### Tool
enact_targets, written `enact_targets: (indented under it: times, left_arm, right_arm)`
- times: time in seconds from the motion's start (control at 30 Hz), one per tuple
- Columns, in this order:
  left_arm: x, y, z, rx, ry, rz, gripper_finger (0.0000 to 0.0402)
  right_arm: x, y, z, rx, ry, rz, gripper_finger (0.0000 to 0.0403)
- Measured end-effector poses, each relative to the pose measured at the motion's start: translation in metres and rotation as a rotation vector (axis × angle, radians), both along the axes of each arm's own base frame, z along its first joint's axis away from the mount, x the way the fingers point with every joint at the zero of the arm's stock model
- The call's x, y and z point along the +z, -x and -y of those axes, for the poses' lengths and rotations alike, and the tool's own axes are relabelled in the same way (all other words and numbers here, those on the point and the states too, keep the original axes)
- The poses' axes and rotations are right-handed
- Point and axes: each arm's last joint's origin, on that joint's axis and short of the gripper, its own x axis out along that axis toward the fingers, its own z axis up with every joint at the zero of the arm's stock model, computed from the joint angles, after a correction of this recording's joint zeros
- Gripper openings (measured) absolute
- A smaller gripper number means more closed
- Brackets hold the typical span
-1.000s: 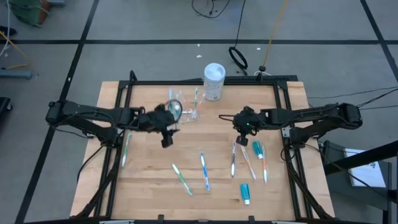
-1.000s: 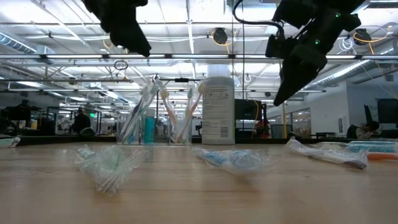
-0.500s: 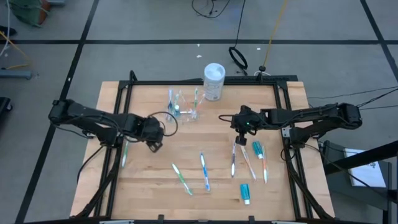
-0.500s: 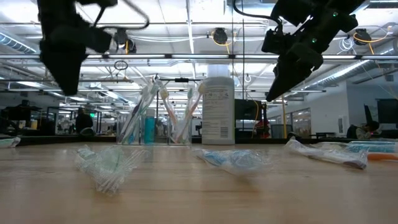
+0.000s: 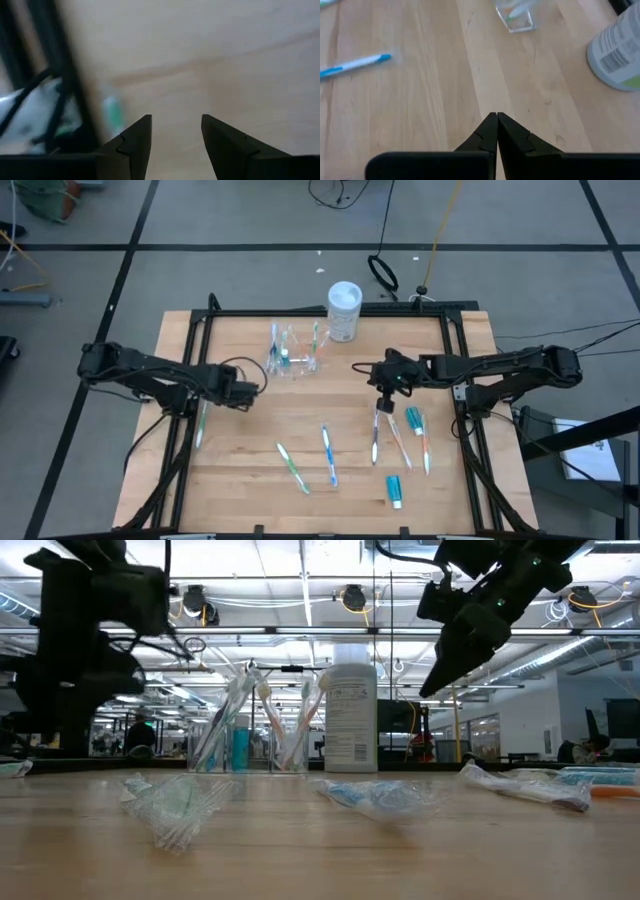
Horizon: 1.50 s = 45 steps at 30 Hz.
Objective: Pick & Place toothbrushing station
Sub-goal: Put the green toothbrush into the transparent organizer
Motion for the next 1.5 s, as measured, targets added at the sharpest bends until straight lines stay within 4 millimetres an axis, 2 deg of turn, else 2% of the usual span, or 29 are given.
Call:
enact_targets:
  times: [0.17, 0.33, 0.47, 0.63, 0.83, 0.97, 1.07, 1.13, 1.23, 1.4, 1.5]
  left_arm:
    - [0.000, -0.001, -0.015, 0.098, 0.079, 0.027, 0.0177]
    - [0.000, -0.002, -0.018, 0.122, 0.201, 0.043, 0.0177]
    - [-0.002, -0.001, -0.012, 0.112, 0.259, 0.034, 0.0177]
    - [-0.012, 0.000, 0.006, 0.053, 0.308, -0.026, 0.0177]
    - [-0.017, -0.001, 0.020, 0.037, 0.242, -0.063, 0.0177]
    - [-0.018, -0.001, 0.021, -0.118, 0.167, -0.080, 0.0177]
    - [-0.019, -0.002, 0.017, -0.295, 0.112, -0.110, 0.0177]
    - [-0.018, 0.000, 0.012, -0.348, 0.075, -0.143, 0.0177]
    - [-0.017, 0.004, 0.002, -0.375, 0.077, -0.206, 0.0177]
    - [-0.017, 0.003, -0.015, -0.322, 0.137, -0.190, 0.0177]
    - [-0.018, 0.004, -0.026, -0.346, 0.190, -0.188, 0.0177]
  right_arm:
    - [0.003, -0.003, 0.000, 0.000, 0.004, 0.050, 0.0004]
    - [0.004, -0.004, 0.000, 0.000, 0.005, 0.061, 0.0004]
    - [0.004, -0.004, 0.000, 0.000, 0.005, 0.061, 0.0004]
    - [0.004, -0.004, 0.000, 0.000, 0.005, 0.060, 0.0004]
    - [0.004, -0.004, 0.000, 0.000, 0.005, 0.061, 0.0004]
    - [0.004, -0.004, 0.000, 0.000, 0.005, 0.061, 0.0004]
    - [0.004, -0.004, 0.000, 0.000, 0.005, 0.062, 0.0004]
    - [0.005, -0.005, 0.000, 0.002, 0.008, 0.073, 0.0004]
    - [0.008, -0.007, 0.001, 0.018, 0.028, 0.104, 0.0004]
    - [0.011, -0.010, 0.001, 0.061, 0.080, 0.141, 0.0004]
    - [0.012, -0.011, 0.001, 0.071, 0.094, 0.147, 0.0004]
